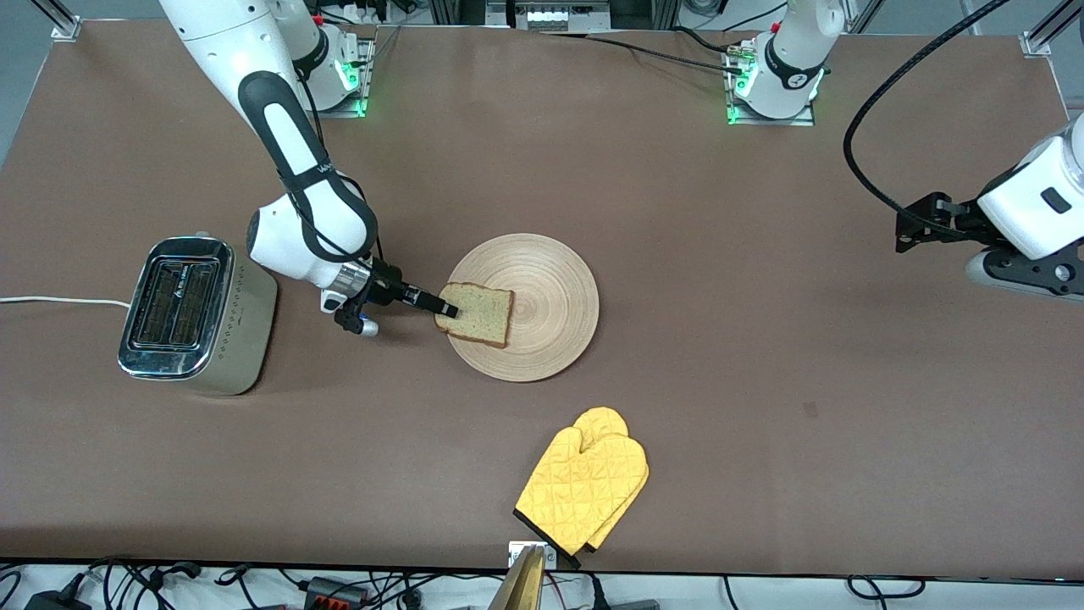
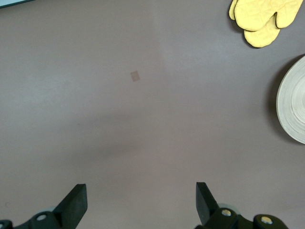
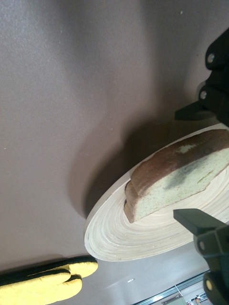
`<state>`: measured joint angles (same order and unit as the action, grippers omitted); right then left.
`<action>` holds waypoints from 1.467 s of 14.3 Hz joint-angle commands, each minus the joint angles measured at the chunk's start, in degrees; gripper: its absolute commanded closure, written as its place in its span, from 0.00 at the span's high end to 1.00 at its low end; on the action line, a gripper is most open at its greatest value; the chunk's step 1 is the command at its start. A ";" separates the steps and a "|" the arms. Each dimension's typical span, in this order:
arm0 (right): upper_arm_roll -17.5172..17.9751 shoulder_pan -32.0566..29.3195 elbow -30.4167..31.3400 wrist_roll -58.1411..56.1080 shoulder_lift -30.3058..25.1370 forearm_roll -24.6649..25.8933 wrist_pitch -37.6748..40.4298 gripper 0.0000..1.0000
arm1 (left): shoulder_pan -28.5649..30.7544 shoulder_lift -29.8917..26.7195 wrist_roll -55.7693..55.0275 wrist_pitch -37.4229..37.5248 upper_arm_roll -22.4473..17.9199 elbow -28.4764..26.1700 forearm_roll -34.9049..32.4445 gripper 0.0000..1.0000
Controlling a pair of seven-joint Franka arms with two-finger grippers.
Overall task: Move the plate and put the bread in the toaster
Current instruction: 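Grasp the bread slice edge with the right gripper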
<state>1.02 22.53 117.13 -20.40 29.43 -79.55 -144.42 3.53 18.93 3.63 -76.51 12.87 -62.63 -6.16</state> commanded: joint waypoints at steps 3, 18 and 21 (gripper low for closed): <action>0.21 -0.56 -0.94 -2.18 0.27 -1.58 -0.51 0.74 | -0.54 -12.47 -0.38 -7.99 -2.67 -17.20 2.89 1.00; 0.03 -0.65 -1.03 -3.68 0.27 -1.49 -0.42 0.37 | -3.00 -22.53 -8.38 -13.67 -6.98 -31.06 4.66 1.00; 0.03 -0.65 -1.03 -3.68 0.27 -1.49 -0.51 0.35 | -3.18 -24.89 -8.46 -16.03 -6.98 -34.48 4.66 1.00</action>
<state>0.75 22.08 116.54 -22.35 29.44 -79.56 -144.45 0.72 -2.65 -6.03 -90.25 6.23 -93.02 -1.28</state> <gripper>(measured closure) 0.648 0.000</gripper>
